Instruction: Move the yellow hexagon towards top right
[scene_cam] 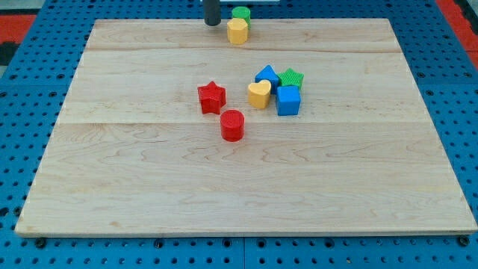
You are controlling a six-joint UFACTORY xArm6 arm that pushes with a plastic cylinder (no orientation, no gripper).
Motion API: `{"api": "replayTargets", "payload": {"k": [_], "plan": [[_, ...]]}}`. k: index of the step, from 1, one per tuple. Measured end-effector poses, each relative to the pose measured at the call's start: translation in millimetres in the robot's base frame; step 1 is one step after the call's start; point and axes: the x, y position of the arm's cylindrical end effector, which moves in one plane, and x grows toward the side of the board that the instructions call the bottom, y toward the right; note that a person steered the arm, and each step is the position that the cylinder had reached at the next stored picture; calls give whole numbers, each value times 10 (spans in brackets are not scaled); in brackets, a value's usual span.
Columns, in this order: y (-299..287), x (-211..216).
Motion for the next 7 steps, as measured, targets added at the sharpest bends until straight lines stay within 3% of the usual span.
{"api": "replayTargets", "payload": {"k": [3, 5, 6, 7], "plan": [[911, 276], [-387, 341], [-239, 843], [561, 926]]}}
